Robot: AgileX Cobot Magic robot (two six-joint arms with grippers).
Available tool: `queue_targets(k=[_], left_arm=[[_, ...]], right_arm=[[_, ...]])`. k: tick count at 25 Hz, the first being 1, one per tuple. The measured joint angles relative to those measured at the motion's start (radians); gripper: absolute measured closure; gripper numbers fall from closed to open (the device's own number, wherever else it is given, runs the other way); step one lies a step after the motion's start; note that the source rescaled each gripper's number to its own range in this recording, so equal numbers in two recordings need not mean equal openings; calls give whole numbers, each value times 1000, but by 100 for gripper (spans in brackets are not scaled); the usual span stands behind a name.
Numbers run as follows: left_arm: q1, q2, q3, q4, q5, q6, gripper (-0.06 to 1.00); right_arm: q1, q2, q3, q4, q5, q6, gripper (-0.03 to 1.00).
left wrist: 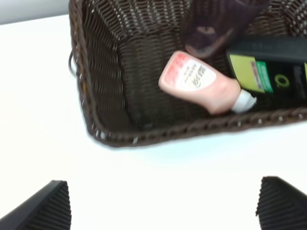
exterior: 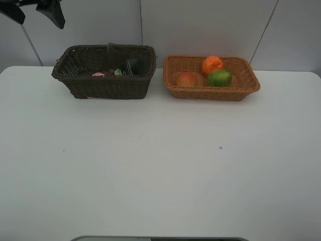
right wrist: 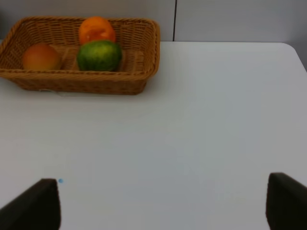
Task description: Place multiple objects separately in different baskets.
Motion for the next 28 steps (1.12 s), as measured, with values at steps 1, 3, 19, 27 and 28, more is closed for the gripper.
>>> queue_targets(k=[1, 3, 19, 27, 28], left_arm=[[10, -56, 50, 0, -12, -4, -6], [27, -183, 154, 1, -30, -11, -6], [35, -1176, 615, -5, 57, 15, -6], [35, -1412, 788, -72, 92, 19, -6], [35, -1426, 811, -72, 92, 19, -6]], right_arm=[[0, 0, 0, 0, 0, 0, 13], [0, 0, 0, 0, 0, 0, 13], [0, 0, 0, 0, 0, 0, 13], [0, 0, 0, 0, 0, 0, 13], [0, 0, 0, 0, 0, 0, 13]])
